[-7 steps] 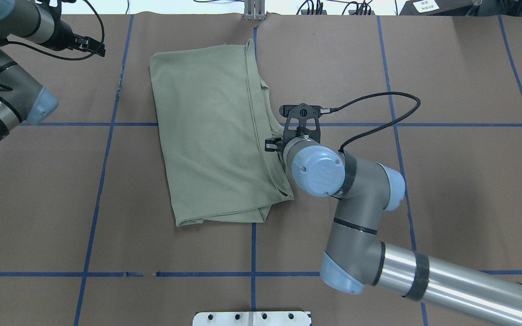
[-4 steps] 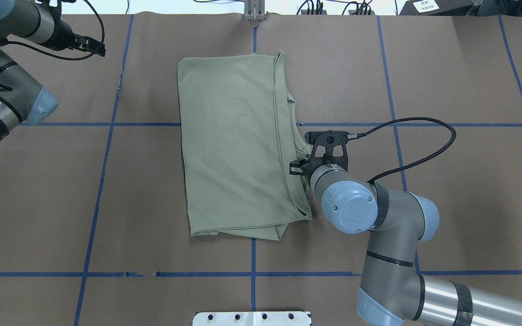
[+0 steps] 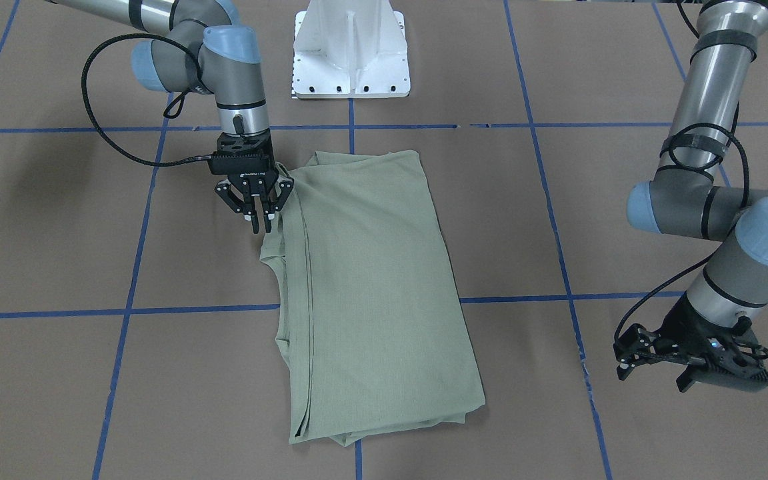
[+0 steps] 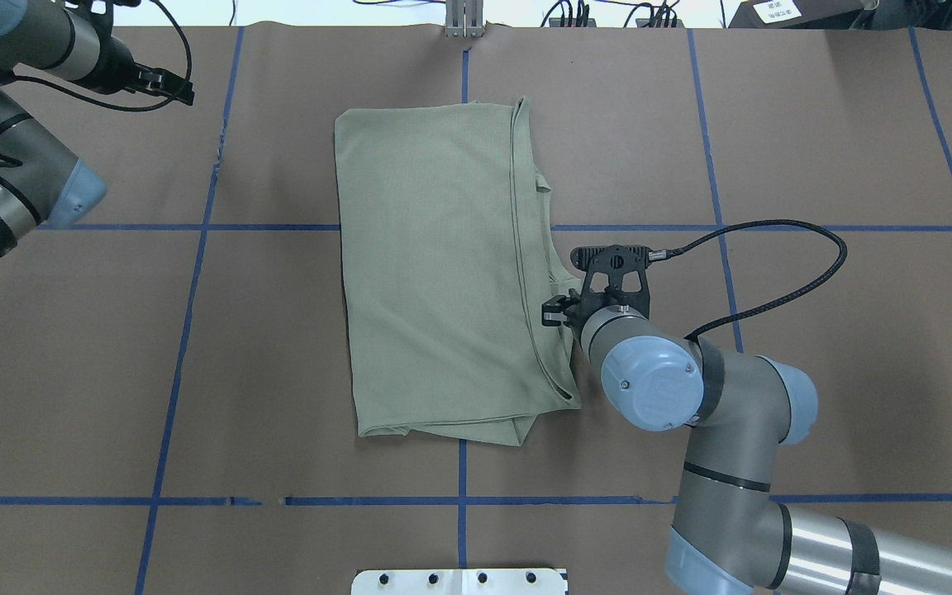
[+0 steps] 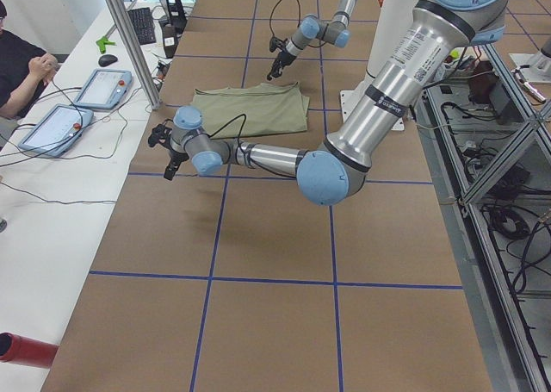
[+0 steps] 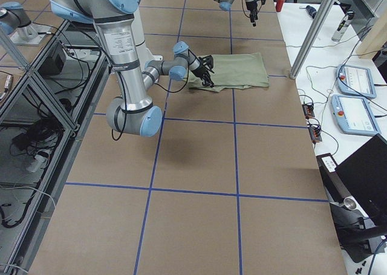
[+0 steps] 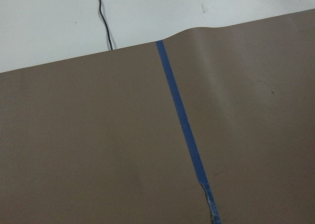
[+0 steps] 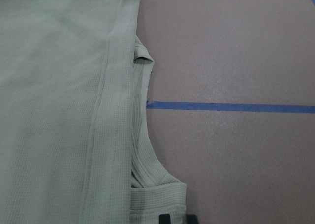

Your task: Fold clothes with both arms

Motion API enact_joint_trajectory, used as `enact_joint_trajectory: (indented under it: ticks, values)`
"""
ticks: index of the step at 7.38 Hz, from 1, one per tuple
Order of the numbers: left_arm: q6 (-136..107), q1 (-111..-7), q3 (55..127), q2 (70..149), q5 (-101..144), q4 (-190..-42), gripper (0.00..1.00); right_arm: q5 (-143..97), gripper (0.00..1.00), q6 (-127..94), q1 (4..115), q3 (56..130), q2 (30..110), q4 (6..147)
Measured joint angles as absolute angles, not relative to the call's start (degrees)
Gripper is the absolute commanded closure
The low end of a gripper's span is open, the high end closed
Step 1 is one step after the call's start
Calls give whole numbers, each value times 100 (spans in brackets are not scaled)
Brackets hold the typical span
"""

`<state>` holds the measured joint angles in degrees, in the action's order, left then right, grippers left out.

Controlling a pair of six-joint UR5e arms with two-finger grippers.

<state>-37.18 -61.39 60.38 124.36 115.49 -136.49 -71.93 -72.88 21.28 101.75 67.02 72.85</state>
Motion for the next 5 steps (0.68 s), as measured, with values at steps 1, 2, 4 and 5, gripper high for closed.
enact_joint_trajectory:
  ticks: [1, 2, 4, 5]
  values:
    - [-3718, -6136, 6038, 12436, 11554, -13649, 0, -7666, 0, -7220, 2313, 10213, 6513, 7639]
    - [-3718, -6135, 6038, 12435, 11556, -13648, 0, -8084, 0, -7102, 2461, 10187, 6108, 8236]
    - [-3712, -6135, 6038, 12429, 11557, -13642, 0, -8764, 0, -6651, 2552, 9996, 5245, 9487]
    - [-3710, -6132, 6038, 12416, 11558, -13645, 0, -9143, 0, -6365, 2553, 9865, 5056, 9792]
